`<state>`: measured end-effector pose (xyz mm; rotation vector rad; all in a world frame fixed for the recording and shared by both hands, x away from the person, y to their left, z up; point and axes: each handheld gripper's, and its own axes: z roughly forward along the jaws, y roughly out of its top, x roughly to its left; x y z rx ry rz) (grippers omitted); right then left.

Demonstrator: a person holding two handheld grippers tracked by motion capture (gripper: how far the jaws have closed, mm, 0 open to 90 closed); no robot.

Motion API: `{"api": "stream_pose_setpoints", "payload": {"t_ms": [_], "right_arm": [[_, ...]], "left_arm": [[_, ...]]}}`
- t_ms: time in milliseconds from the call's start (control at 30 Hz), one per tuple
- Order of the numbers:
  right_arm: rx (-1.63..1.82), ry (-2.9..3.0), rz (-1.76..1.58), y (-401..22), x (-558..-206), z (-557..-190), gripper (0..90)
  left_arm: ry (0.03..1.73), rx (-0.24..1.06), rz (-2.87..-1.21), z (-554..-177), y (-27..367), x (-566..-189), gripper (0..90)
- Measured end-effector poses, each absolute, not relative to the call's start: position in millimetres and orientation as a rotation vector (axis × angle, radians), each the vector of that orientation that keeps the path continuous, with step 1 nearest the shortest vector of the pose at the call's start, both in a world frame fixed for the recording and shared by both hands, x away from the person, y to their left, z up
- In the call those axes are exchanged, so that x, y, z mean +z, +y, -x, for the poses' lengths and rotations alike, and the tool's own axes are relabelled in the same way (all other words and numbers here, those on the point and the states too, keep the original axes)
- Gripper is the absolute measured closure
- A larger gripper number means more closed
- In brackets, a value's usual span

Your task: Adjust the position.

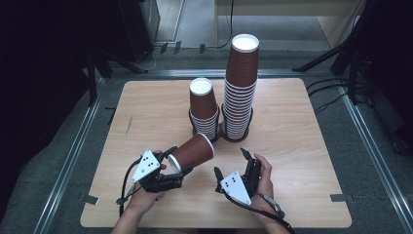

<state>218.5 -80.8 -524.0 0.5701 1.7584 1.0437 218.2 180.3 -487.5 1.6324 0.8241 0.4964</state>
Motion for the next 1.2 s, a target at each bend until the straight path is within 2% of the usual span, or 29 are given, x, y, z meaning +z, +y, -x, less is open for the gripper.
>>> {"api": "stream_pose_setpoints", "payload": {"t_ms": [267,1200], "right_arm": [[1.193,1.819,-0.881,-83,-521,-226,0.0],[1.605,1.783,-1.252,-80,-511,-221,0.0]], "left_arm": [[0.819,0.495,-1.64,-218,179,-489,22.3],[0.813,0.511,-1.627,-217,176,-489,22.3]]}}
